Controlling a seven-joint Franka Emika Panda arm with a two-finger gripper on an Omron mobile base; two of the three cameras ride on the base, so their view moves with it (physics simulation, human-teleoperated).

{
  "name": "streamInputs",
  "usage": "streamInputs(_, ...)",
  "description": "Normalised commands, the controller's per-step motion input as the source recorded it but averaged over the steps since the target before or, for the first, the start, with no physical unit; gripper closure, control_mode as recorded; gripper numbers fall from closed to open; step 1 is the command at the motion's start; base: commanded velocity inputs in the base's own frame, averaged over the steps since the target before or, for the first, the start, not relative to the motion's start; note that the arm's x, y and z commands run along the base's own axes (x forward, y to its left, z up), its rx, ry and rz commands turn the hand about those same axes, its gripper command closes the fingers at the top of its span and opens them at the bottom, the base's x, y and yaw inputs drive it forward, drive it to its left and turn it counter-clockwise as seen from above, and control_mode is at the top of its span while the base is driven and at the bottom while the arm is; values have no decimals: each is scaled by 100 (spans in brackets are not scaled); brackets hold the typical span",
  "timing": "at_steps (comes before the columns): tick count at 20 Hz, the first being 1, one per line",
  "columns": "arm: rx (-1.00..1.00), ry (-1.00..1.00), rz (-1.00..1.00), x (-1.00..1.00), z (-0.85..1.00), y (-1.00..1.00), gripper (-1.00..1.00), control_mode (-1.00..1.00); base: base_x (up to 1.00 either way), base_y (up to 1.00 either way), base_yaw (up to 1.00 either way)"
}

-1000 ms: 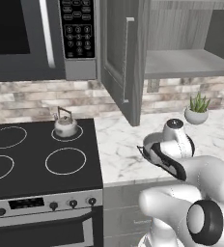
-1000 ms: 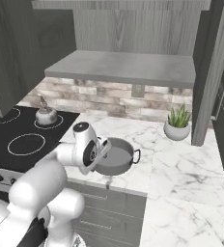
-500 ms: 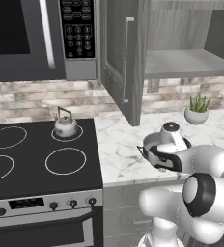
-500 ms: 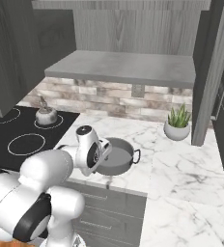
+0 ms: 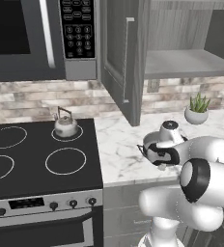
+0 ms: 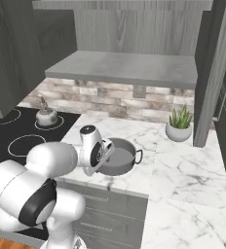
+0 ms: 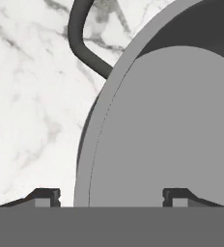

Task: Pick the kettle from the cabinet and place it on a stove burner. Then pick the pot from the counter and place it on another stove burner. Finally, turn both burners on.

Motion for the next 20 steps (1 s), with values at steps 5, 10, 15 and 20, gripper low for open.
streamInputs(5, 0, 0, 0, 0, -13, 0, 100, -100, 0, 0, 0)
streamInputs(10, 0, 0, 1, 2, -18, 1, 100, -100, 0, 0, 0)
streamInputs(15, 0, -9, 0, -1, 0, 0, 100, -100, 0, 0, 0)
streamInputs(20, 0, -4, 0, -7, 19, 0, 100, -100, 0, 0, 0)
